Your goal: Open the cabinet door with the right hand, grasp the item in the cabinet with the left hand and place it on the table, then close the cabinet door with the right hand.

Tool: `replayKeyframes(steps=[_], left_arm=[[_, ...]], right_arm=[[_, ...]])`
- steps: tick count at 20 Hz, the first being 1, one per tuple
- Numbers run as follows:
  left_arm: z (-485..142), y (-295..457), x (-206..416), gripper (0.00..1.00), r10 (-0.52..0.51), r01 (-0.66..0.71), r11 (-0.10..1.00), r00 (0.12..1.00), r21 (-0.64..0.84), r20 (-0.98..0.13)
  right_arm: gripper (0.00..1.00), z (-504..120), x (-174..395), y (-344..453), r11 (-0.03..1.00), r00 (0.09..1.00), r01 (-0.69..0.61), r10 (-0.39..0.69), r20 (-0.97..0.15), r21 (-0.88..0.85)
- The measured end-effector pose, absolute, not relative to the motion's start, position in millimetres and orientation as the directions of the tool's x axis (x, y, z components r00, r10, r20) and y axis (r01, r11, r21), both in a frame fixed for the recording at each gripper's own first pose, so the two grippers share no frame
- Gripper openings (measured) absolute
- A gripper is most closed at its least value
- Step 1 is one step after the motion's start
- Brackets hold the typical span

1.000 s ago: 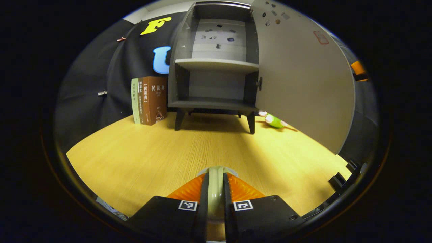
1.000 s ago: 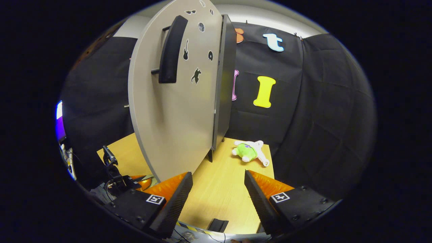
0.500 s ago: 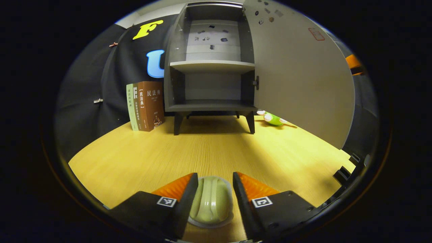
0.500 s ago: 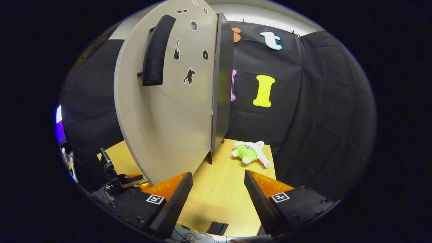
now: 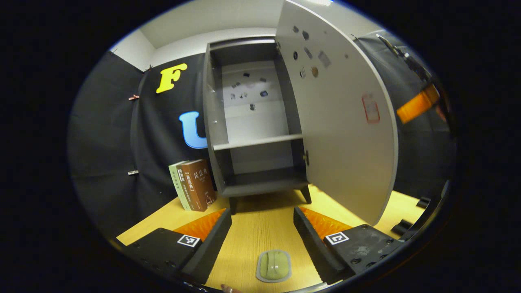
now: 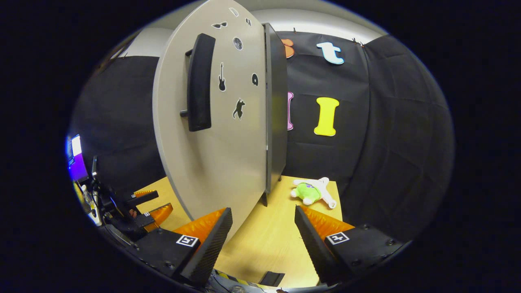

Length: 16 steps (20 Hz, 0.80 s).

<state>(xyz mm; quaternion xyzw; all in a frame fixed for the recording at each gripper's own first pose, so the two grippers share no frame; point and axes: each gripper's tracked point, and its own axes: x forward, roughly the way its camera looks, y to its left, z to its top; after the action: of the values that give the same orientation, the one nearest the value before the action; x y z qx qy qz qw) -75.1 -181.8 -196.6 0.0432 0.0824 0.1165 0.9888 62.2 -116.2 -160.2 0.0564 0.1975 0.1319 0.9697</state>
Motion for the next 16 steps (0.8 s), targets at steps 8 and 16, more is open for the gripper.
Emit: replayKeyframes(steps=[8, 16], left_arm=[[-77, -194, -107, 0.99, 0.273, -0.265, 0.960, 0.958, 0.095, -0.083], [-45, -174, -121, 0.99, 0.352, -0.351, 0.936, 0.934, 0.033, -0.052]], right_arm=[[0.98, -92, 76, -82, 0.891, 0.903, -0.344, 0.400, -0.154, 0.295], [0.98, -84, 75, -54, 0.834, 0.863, -0.438, 0.495, -0.104, 0.336]])
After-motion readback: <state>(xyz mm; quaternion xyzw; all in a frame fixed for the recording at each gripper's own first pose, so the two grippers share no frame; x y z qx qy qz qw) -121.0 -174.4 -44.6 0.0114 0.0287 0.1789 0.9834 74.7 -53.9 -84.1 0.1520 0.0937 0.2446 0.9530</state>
